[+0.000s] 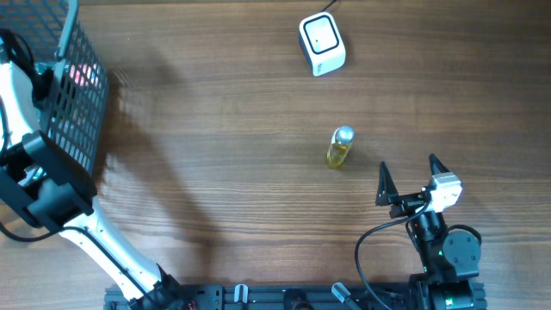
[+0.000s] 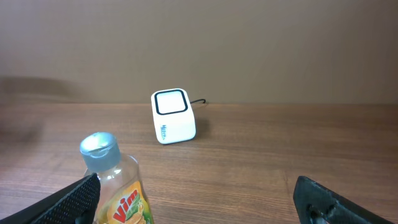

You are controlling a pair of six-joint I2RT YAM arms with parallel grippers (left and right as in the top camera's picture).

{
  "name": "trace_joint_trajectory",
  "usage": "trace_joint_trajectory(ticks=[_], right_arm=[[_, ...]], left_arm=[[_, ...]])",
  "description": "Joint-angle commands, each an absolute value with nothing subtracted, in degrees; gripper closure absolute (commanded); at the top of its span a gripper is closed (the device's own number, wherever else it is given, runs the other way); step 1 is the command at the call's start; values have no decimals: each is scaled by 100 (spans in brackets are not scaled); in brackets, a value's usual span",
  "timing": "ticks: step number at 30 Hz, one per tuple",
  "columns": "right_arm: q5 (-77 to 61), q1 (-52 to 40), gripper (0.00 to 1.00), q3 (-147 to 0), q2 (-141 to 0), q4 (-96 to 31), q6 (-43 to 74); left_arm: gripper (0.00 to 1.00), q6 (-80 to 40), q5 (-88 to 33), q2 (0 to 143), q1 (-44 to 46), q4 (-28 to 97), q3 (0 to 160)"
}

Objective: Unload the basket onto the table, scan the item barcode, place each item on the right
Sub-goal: 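Reach into the basket and grasp the green-capped jar with left gripper, then lift the jar out and carry it toward the scanner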

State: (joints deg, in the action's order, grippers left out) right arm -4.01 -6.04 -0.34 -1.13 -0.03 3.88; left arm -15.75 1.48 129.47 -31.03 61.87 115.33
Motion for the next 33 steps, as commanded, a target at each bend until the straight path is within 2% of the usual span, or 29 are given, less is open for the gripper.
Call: trace_joint_trajectory(ticks=[1, 7, 17, 21, 25, 30, 33], right_arm=[[-349, -576, 0, -30, -91, 10, 451], [-349, -576, 0, -30, -91, 10, 451], [-349, -576, 0, -30, -91, 10, 451], [-349, -576, 0, -30, -91, 10, 451], [-349, -576, 0, -30, -91, 10, 451], [-349, -576, 0, -30, -91, 10, 451], [-349, -576, 0, -30, -91, 10, 451]], left_arm=[[43, -1538, 200, 13072, -3129, 6106, 11432], [55, -1538, 198, 12735, -3135, 5990, 11483], [55, -1597, 189, 10562, -3118, 5413, 11563], [56, -1717, -353, 9439, -2906, 5426, 11561], [56, -1715, -506, 8836, -2012, 6333, 11561], [59, -1741, -447, 8882, -696, 7585, 11513], [56, -2117, -156, 8986, 285, 7826, 11225]])
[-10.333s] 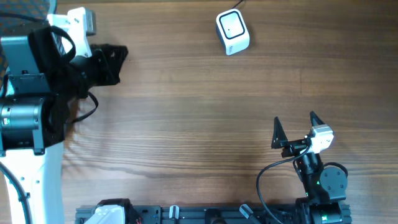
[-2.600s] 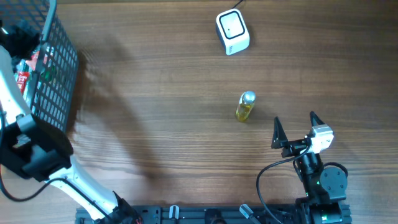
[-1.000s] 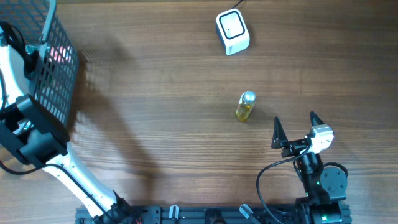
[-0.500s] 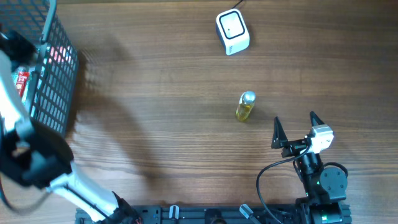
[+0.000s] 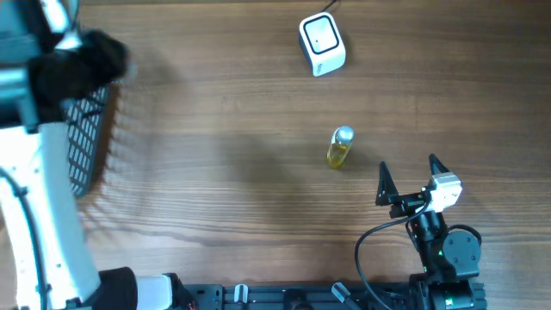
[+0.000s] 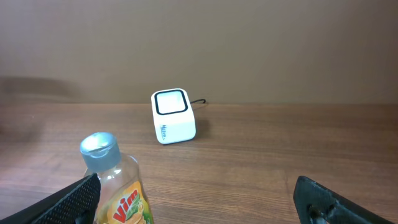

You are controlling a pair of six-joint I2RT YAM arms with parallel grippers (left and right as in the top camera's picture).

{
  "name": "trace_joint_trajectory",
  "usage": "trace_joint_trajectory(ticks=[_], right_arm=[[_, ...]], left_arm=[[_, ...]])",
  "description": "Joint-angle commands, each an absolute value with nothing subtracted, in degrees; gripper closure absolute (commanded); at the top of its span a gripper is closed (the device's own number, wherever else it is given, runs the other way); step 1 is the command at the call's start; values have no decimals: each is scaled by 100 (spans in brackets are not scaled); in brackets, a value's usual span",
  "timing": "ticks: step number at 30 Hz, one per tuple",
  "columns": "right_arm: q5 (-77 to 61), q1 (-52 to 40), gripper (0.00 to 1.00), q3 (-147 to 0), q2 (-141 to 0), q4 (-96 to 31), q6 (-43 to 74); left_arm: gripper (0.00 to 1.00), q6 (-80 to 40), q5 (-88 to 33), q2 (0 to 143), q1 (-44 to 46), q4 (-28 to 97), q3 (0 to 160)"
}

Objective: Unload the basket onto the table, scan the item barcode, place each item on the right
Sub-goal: 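Lift the jar out and carry it toward the scanner, then hold the jar near the scanner beside the soap bottle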

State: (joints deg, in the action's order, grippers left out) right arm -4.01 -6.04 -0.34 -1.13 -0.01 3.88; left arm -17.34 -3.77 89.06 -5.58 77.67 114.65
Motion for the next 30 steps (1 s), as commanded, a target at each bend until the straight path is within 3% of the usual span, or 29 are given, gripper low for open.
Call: trace_joint_trajectory(ticks=[1, 6, 12, 13, 15, 21, 30], right_arm=[[-349, -576, 0, -30, -91, 10, 449], [-349, -576, 0, -30, -91, 10, 451], [-349, -576, 0, -30, -91, 10, 449], [-349, -576, 0, -30, -91, 10, 451], [-349, -576, 0, -30, -91, 10, 451], [-349, -576, 0, -30, -91, 10, 451], [-349, -576, 0, -30, -91, 10, 451]], left_arm=[[56, -2292, 1, 9013, 602, 7789, 11048], [57, -3251, 399, 9148, 1975, 7161, 9810], [60, -4082, 705, 9185, 3162, 5520, 7918], [67, -4198, 760, 9185, 3258, 5349, 7708], [69, -4471, 760, 9188, 3465, 4980, 7236], [66, -4746, 762, 9196, 3868, 4154, 6270], [64, -5354, 1168, 9196, 4119, 3863, 6176]])
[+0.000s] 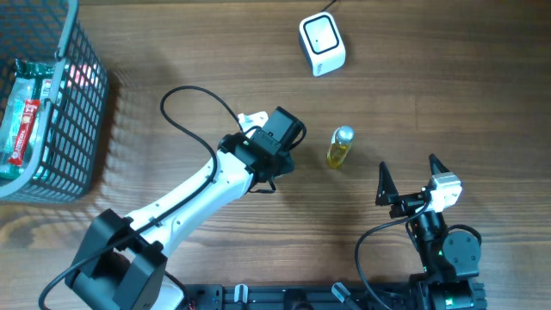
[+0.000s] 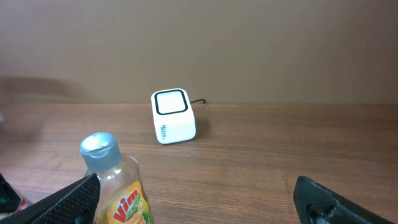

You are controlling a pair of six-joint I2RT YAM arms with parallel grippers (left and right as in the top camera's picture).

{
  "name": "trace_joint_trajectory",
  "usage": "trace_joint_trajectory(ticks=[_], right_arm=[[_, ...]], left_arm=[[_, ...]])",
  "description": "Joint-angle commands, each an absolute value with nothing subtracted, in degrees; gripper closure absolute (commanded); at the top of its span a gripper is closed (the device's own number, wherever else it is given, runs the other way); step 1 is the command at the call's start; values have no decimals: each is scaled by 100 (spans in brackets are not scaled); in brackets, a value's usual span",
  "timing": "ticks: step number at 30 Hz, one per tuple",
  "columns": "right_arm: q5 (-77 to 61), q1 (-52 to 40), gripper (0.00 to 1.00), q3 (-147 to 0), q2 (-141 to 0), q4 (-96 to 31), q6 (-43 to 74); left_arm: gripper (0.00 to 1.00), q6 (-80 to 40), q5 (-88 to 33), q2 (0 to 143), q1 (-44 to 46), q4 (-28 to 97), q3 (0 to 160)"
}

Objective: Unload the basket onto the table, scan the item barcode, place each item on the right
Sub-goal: 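Hold the jar near the scanner beside the soap bottle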

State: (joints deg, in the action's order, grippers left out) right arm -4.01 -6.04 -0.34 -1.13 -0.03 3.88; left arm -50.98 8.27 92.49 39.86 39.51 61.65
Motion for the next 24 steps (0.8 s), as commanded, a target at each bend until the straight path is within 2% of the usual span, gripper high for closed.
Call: trace_joint_trajectory(ticks=[1, 15, 17, 20, 24], right_arm=[[-349, -576, 0, -30, -91, 10, 451], [-349, -576, 0, -30, -91, 10, 451], [-349, -576, 0, -30, -91, 10, 454], [-349, -576, 0, -30, -91, 8, 451], [-349, -576, 0, -30, -91, 10, 451]], left_arm=[[64, -5459, 1243, 9201, 4174, 3839, 6171], [62, -5494, 1310, 9677, 4619, 3599, 6171], [55, -5489, 1247, 9677, 4617, 3553, 6171], [37, -5487, 1181, 9677, 4619, 3555, 6171], [27, -5439, 1184, 9677, 4617, 3548, 6171]])
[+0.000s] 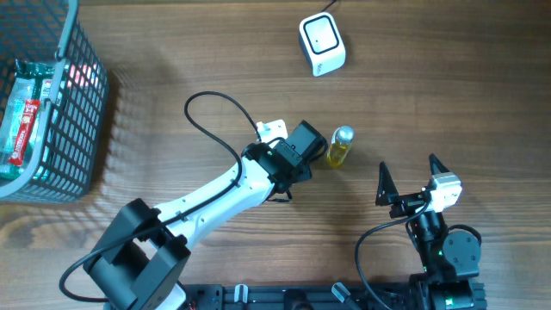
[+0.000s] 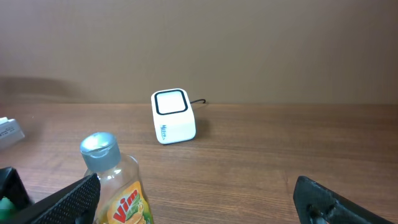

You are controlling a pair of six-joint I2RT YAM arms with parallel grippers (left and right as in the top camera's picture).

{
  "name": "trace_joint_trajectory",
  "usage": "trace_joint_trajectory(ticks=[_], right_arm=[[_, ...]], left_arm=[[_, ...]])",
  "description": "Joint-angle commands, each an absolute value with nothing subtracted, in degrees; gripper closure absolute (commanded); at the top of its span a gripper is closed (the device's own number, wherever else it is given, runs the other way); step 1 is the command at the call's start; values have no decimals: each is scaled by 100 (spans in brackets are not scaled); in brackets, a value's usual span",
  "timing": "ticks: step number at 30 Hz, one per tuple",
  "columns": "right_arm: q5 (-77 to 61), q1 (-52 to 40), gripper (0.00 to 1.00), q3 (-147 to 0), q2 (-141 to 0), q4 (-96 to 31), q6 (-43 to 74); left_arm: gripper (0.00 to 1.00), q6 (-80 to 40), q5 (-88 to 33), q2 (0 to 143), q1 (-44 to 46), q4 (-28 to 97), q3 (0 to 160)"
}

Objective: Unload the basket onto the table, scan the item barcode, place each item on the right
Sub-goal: 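Hold the jar near the scanner beside the soap bottle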

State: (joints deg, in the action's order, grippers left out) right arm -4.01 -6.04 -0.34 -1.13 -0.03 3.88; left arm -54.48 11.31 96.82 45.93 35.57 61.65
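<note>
A small bottle of yellow liquid with a grey cap (image 1: 339, 146) stands upright mid-table; in the right wrist view the bottle (image 2: 115, 180) shows a "Vim" label. The white scanner (image 1: 322, 45) sits at the far edge, its window facing up, also visible as the scanner (image 2: 173, 116). My left gripper (image 1: 315, 151) is just left of the bottle; its fingers are hidden under the wrist. My right gripper (image 1: 410, 176) stands open near the front right, and in its own view the right gripper (image 2: 196, 202) has the bottle by its left finger.
A dark wire basket (image 1: 82, 112) with red and green packets stands at the far left. The left arm's cable loops over the table (image 1: 198, 103) behind the arm. The scanner's cord runs off the far edge.
My left gripper has moved right, from a short way left of the bottle to right beside it. The bottle, scanner and right gripper are where they were.
My left arm was first at the basket on the far left, then high up near the camera there. Then it reached out to the table's middle, left of the bottle, and now it is at the bottle. The right arm stayed still, open.
</note>
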Motion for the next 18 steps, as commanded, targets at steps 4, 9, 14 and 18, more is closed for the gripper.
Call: trace_joint_trajectory(ticks=[4, 9, 14, 18], right_arm=[[-349, -576, 0, -30, -91, 10, 449], [-349, -576, 0, -30, -91, 8, 451], [-349, -576, 0, -30, -91, 10, 454], [-349, -576, 0, -30, -91, 10, 451]], left_arm=[[20, -5417, 1186, 9675, 4617, 3546, 6171], [36, -4711, 1186, 9653, 4563, 3470, 6230], [32, -3511, 1192, 9653, 4558, 3632, 6230], [25, -2506, 1278, 9653, 4558, 3625, 6230]])
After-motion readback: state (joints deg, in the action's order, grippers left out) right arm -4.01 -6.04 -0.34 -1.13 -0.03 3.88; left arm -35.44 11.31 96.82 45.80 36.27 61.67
